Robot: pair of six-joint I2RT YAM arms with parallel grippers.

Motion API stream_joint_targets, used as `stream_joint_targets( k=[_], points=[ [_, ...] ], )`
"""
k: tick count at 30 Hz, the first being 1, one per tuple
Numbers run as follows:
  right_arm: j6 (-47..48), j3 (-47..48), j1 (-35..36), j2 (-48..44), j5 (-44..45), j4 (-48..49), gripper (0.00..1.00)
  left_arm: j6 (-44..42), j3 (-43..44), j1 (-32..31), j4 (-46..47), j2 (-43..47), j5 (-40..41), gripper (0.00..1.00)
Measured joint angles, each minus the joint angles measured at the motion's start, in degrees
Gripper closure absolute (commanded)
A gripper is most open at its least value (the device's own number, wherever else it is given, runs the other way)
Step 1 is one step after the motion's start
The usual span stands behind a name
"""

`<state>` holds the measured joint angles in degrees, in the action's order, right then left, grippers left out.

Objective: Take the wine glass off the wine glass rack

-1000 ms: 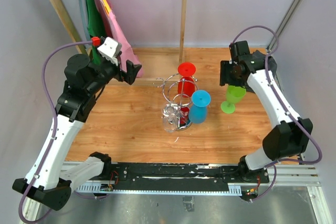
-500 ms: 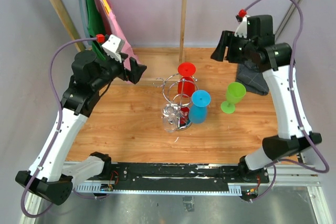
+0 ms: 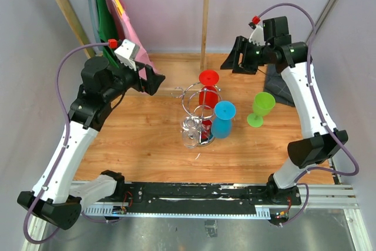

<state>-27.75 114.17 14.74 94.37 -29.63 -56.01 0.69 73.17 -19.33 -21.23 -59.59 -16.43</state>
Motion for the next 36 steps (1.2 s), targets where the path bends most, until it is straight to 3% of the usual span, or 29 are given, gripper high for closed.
stream_joint_targets(
  k=[17, 33, 36],
  points=[
    [-8.0, -14.8, -0.3, -0.4, -7.2, 12.3, 0.49, 1.1, -0.1, 0.0, -1.4, 0.8, -0.3, 0.01],
    [-12.5, -18.7, -0.6, 0.6, -12.0, 20.0, 0.59, 1.0, -0.1, 0.0, -1.8, 0.8, -0.4, 0.01],
    [-12.6, -19.3, -0.6, 0.8, -12.3, 20.2, 0.66, 1.0, -0.1, 0.0, -1.9, 0.8, -0.4, 0.0]
  ],
)
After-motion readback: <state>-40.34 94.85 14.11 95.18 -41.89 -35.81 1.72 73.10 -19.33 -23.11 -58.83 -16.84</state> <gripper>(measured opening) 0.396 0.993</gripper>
